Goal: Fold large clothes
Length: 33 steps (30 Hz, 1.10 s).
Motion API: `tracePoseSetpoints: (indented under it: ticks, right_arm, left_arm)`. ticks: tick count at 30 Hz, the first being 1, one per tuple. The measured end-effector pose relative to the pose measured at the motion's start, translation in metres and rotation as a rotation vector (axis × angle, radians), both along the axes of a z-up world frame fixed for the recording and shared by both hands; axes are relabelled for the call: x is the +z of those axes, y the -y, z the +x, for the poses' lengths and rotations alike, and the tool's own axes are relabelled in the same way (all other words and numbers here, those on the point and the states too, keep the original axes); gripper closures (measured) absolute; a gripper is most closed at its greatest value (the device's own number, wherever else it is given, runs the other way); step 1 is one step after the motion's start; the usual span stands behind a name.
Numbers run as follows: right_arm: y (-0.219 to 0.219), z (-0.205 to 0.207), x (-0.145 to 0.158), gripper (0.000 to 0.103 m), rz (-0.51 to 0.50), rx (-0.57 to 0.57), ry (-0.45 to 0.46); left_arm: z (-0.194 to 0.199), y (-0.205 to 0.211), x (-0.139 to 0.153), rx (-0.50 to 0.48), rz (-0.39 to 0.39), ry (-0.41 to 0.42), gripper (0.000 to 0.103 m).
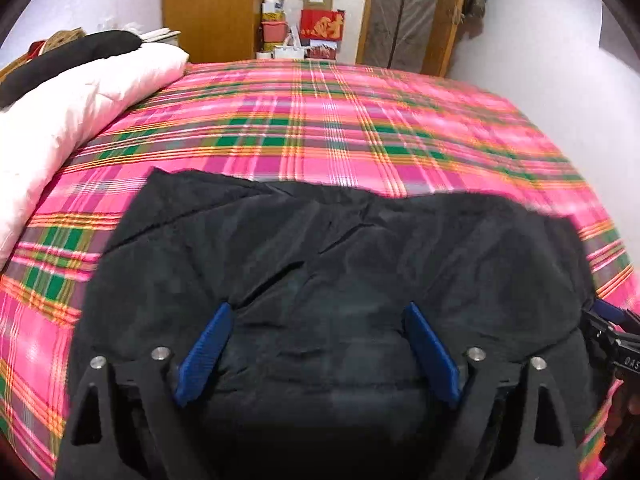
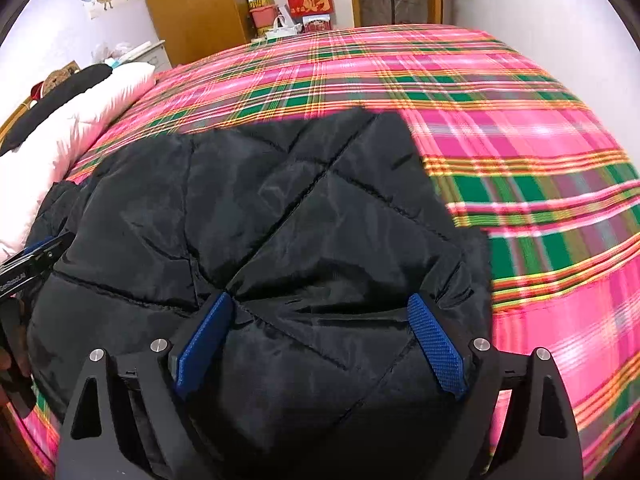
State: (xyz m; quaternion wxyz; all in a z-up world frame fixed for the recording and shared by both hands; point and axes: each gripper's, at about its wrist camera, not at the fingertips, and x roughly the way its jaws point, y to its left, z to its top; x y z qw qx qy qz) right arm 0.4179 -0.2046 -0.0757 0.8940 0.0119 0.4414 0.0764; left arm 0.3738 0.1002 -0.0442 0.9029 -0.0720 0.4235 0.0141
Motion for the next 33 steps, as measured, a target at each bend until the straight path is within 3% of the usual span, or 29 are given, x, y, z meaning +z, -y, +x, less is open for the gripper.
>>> tracePoseSetpoints:
  ticks: [2, 5, 7, 8, 11, 14, 20, 26, 33]
  right_arm:
    - [0.006, -0.02, 0.022, 0.015, 0.028, -0.003, 0.087]
    - [0.017, -0.038, 0.026, 0.015, 0.026, -0.022, 0.091]
    - [0.024, -0.039, 0.01, 0.019, 0.017, -0.035, 0.039]
    - [0.027, -0.036, -0.001, 0.028, 0.022, -0.044, 0.004]
    - [0.034, -0.03, -0.017, 0.029, 0.052, -0.069, -0.025]
    - [0.026, -0.024, -0.021, 0.029, 0.016, -0.055, -0.032]
    - [0.031, -0.025, -0.018, 0.029, 0.02, -0.061, -0.046]
    - [0.033, -0.047, 0.009, 0.029, 0.008, -0.049, 0.016]
    - [0.063, -0.042, -0.012, 0.025, 0.087, -0.085, -0.058]
  left_arm:
    - [-0.026, -0.014, 0.017, 0.025, 0.0, 0.061, 0.016]
    - [-0.06, -0.044, 0.027, 0.094, 0.033, 0.105, 0.016]
    - [-0.074, -0.068, 0.018, 0.159, 0.032, 0.079, 0.016]
    - [-0.076, -0.079, 0.009, 0.187, 0.016, 0.053, 0.016]
    - [-0.073, -0.106, -0.021, 0.252, -0.084, -0.043, 0.016]
    - [-0.068, -0.111, -0.033, 0.254, -0.132, -0.069, 0.015]
    - [-0.07, -0.108, -0.02, 0.245, -0.062, -0.049, 0.016]
    - [-0.09, -0.117, 0.02, 0.274, 0.018, 0.067, 0.016]
    - [-0.072, -0.132, -0.021, 0.238, -0.072, -0.077, 0.015]
